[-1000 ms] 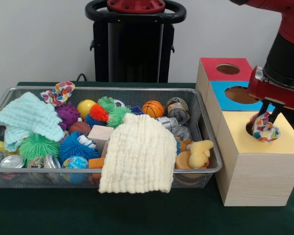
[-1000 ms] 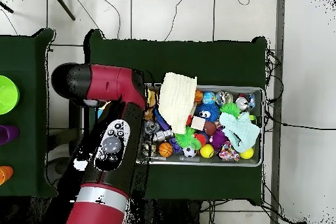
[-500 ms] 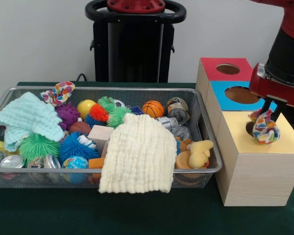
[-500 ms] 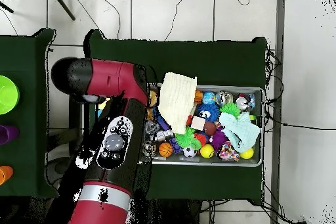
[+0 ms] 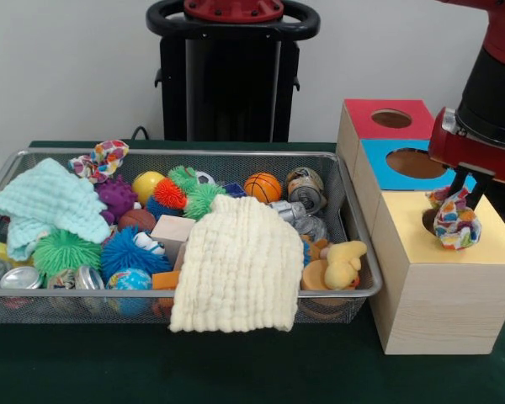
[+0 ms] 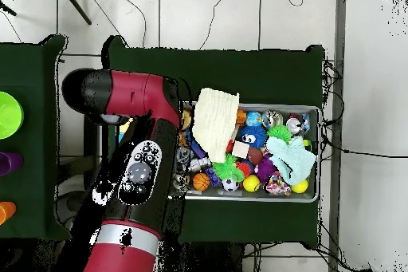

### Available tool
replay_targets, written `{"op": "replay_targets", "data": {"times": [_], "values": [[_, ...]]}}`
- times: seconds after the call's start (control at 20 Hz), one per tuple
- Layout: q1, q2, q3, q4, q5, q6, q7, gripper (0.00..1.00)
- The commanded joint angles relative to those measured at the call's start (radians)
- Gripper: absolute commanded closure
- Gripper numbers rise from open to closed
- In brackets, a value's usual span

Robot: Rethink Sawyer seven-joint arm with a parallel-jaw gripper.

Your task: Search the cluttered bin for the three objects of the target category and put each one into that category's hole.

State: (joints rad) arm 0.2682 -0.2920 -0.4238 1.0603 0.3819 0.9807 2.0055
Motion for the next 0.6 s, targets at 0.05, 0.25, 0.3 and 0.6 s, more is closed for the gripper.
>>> {"op": "replay_targets", "data": {"times": [0.05, 0.25, 0.3, 0.6], "values": [[-0.033, -0.005, 0.032, 0.017, 0.016, 0.051, 0.269, 1.00], [-0.030, -0.011, 0.033, 0.030, 0.017, 0.041, 0.269, 0.00], [-0.030, -0.012, 0.033, 0.032, 0.017, 0.038, 0.269, 0.00], [-0.027, -0.015, 0.034, 0.041, 0.016, 0.031, 0.267, 0.00]]}}
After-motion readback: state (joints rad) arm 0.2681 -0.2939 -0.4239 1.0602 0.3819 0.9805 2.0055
